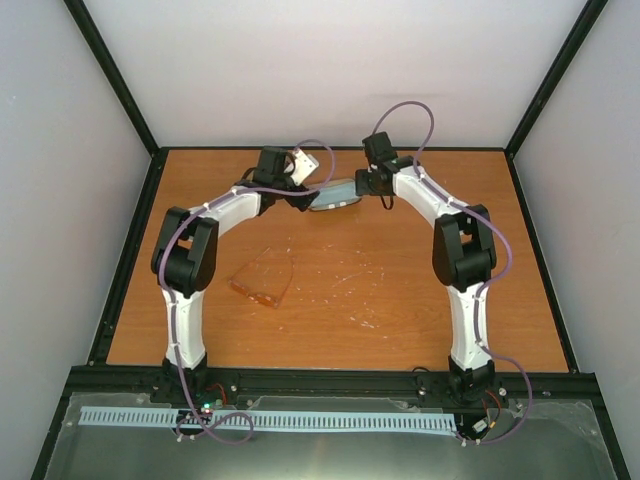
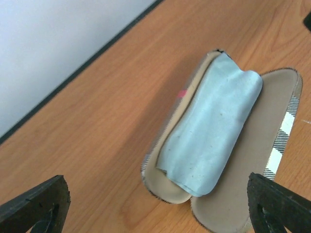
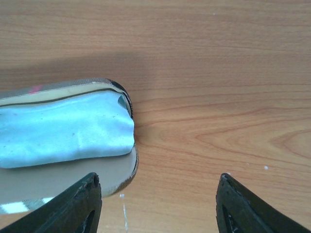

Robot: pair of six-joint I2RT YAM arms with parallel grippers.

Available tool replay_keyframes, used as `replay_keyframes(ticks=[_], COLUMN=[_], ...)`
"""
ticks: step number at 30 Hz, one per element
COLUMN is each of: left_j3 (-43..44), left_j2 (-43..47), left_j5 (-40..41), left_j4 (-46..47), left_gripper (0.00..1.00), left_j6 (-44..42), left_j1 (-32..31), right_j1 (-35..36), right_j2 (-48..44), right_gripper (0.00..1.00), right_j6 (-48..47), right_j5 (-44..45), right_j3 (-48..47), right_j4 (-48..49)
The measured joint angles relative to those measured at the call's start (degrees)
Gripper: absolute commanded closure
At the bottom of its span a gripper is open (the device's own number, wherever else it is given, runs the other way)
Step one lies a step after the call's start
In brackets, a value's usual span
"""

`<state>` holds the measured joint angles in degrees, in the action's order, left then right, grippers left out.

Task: Organize the sunglasses
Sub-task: Place the glasses cleaning cloth in the sunglasses case, then move the sunglasses to the center of the board.

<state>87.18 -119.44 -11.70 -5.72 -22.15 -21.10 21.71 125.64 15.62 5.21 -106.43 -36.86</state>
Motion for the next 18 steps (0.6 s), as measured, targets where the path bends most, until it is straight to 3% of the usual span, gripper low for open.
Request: replay_keyframes(ticks=[6, 12, 18], left_j3=[-1.8, -4.7, -16.0], left_j2=[5.7, 11.7, 20.4], left_j5=[-3.0, -9.3, -10.0], left_j4=[-2.4, -14.1, -22.2], left_gripper=[0.07, 0.08, 0.09], left_j6=[-0.5, -6.9, -14.8], left_j1=[3.8, 16.2, 29.2], right_j1=[0.0, 1.3, 12.5], right_j2=[-7.7, -14.8, -17.5], right_gripper=[0.38, 0.39, 0.40], right_j6=[-0.6, -3.3, -9.4], right_j5=[-0.7, -6.1, -15.5], right_j3=[7.0, 15.4, 16.8], right_j4=[0.8, 0.1, -2.0])
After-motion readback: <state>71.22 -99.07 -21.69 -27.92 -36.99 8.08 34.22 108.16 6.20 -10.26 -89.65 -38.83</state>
